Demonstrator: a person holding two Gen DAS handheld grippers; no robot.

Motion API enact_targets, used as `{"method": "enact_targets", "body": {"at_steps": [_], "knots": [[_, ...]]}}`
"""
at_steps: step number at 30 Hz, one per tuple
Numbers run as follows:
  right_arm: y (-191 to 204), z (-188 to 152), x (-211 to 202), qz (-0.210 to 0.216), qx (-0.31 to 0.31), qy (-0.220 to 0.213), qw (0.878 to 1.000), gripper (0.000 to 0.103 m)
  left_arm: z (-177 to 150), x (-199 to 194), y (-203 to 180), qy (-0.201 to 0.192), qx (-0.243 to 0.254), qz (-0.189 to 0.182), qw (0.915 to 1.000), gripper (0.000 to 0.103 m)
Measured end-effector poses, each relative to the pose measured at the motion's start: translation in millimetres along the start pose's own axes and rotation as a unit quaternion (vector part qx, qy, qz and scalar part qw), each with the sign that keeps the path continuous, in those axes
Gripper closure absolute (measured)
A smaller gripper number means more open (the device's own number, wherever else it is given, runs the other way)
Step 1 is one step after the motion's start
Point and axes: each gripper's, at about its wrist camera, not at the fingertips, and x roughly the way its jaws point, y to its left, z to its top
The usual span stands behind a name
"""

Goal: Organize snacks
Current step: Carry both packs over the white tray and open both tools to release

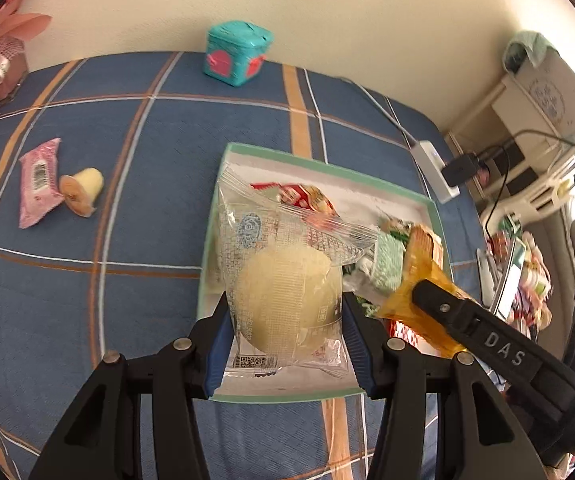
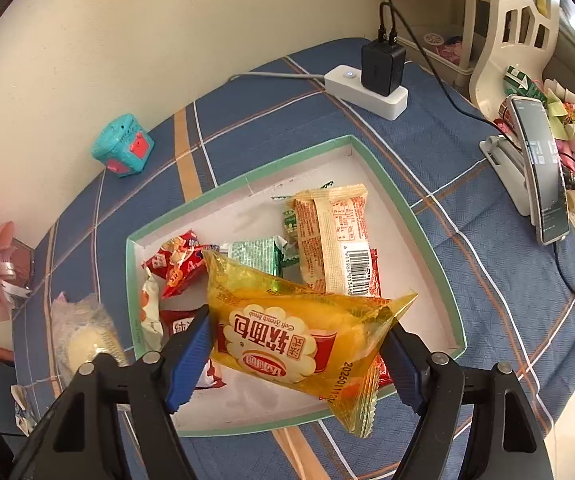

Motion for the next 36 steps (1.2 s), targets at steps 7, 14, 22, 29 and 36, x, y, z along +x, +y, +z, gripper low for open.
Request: {"method": "enact_targets", "body": {"at_steps": [7,14,22,29,36], "knots": [[3.4,-7.7,21.6,-0.011,-0.013,0.035,0.999,0.022,-6.1,22.1,0.5,0.029,-0.003,0.021,0.9994,0.051],[-1.4,-11.0,29.5,-0.024,-0.011,0.047,0.999,0.022,-9.2,29.9,-1.6,0.041,0.002,0.030,0.9987,0.051],[-7.9,-10.2,43.0,-0.032,-0.001,0.062,0.998,0.022,-13.3,44.3,-11.1,0.061,0.015,0.027,0.9976,0.051],[-8.4,-12.0,44.3,-0.032,-0.002,0.063,0.998,0.021,-23.8,54.2,-37.8,0.065,0.071,0.045,0.9943,0.050],[-10.1,-11.9,49.3,-0.031,0.002,0.067,0.997,0.019,-25.2,57.8,-39.5,0.066,0.077,0.051,0.9936,0.049]]}}
